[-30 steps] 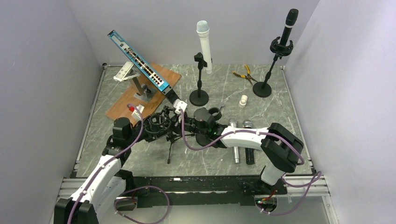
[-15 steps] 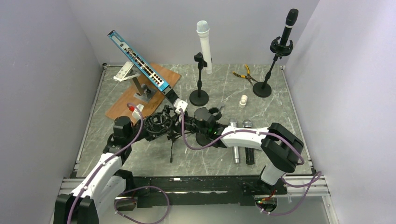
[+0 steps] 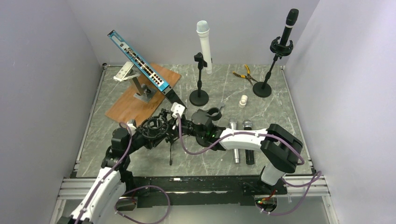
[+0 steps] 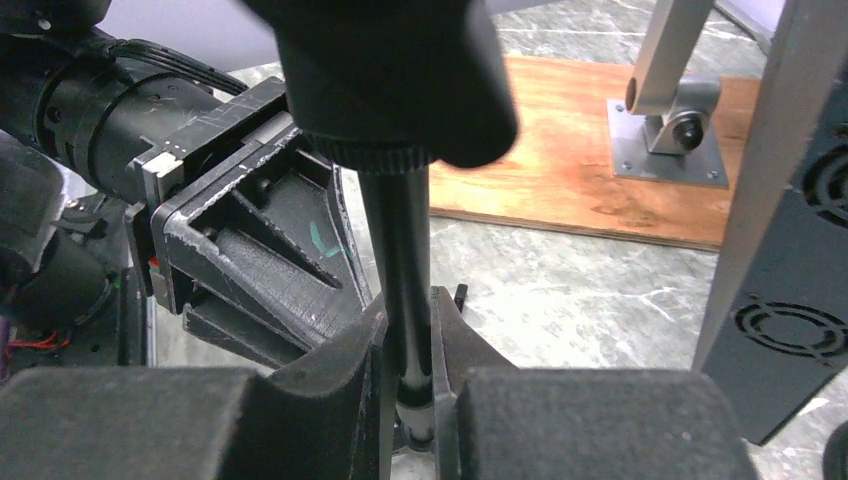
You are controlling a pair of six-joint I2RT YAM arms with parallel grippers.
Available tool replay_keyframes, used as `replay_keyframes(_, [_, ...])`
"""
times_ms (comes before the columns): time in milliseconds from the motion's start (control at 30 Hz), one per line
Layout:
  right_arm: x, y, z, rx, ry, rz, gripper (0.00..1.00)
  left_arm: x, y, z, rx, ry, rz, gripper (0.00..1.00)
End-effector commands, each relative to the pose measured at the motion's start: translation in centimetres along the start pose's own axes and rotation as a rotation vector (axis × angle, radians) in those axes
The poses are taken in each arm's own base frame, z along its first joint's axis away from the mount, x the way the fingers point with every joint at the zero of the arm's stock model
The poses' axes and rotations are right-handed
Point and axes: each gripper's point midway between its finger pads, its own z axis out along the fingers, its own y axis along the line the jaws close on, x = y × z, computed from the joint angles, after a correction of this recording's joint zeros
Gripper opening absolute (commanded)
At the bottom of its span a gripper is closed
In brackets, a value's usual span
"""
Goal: Remove the microphone from the stand
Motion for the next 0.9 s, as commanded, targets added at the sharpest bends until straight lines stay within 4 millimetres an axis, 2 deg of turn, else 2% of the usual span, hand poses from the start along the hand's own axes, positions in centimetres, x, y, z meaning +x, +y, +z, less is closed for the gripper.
replay_keyframes(0, [0.9,0.4,0.1,-0.009,0.031,0.0,0.0,-1.6,3.5,-0.6,-0.142,-0.131,-0.254,0.0])
replay_keyframes(33, [0.8,0.4,0.1,-0.011,0.031,-0.002,0.0,-1.6,3.6,-0.7,-0.137,-0.137,-0.253,0.0])
replay_keyframes(67, [0.8,0.5,0.1,-0.014,0.031,-0.003,0.0,-1.7,3.7,-0.7,-0.141,-0.14,-0.242,0.1])
replay_keyframes(167, [0.7,0.6,0.1,-0.02,0.031,-0.011,0.0,-1.7,3.6,-0.6,-0.163,-0.135,-0.137,0.55])
replay_keyframes(200, [0.6,0.7,0.1,-0.018,0.031,-0.014,0.0,-1.6,3.6,-0.7,-0.183,-0.127,-0.098,0.66])
replay_keyframes(267, [0.6,0.6,0.1,-0.011,0.032,-0.02,0.0,-1.6,3.7,-1.0,-0.237,-0.126,0.009,0.78])
replay_keyframes(333, [0.6,0.6,0.1,-0.006,0.034,-0.025,0.01,-1.7,3.8,-1.9,-0.298,-0.151,0.06,0.84])
replay_keyframes(400, [0.4,0.7,0.0,0.003,0.031,-0.033,0.11,-2.5,3.9,-3.1,-0.347,-0.23,0.102,0.89])
replay_keyframes(533, [-0.4,0.7,-0.1,0.035,0.023,-0.043,0.31,-4.6,2.1,-5.9,-0.359,-0.421,0.231,0.99])
replay_keyframes(633, [-0.9,0.8,-0.1,0.058,0.039,-0.039,0.47,-5.8,0.6,-8.0,-0.392,-0.527,0.337,0.99])
replay_keyframes(767, [-1.8,1.0,-0.4,0.102,0.062,-0.037,0.63,-5.9,-1.6,-9.9,-0.443,-0.557,0.495,0.99])
replay_keyframes(867, [-1.9,1.0,-1.3,0.144,0.082,-0.017,0.7,-6.0,-2.8,-11.1,-0.469,-0.571,0.587,0.99])
